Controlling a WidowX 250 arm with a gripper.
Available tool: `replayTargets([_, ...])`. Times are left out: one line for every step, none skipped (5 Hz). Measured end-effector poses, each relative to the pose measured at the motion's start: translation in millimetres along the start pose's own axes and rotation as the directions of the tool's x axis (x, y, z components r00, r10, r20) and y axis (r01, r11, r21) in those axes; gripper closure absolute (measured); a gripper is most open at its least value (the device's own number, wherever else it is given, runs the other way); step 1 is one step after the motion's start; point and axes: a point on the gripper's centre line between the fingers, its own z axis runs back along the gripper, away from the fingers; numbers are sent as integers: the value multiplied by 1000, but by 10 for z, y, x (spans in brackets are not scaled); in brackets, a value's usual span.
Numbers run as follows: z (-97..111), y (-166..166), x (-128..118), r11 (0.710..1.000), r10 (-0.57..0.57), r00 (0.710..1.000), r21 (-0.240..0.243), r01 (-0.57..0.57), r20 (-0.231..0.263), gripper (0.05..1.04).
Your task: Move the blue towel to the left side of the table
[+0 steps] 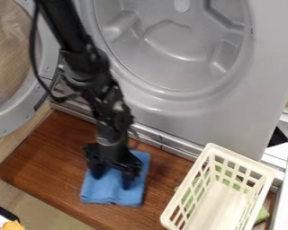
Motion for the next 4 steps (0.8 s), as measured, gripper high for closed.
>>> replayTargets([6, 234, 62, 998, 56, 998, 8, -56, 4, 83])
replayTargets([2, 484, 121, 992, 121, 993, 21, -121, 2, 83])
replayTargets([6, 642, 181, 989, 142, 990, 32, -142, -4, 83])
replayTargets([16, 708, 198, 987, 160, 987, 32, -159, -2, 83])
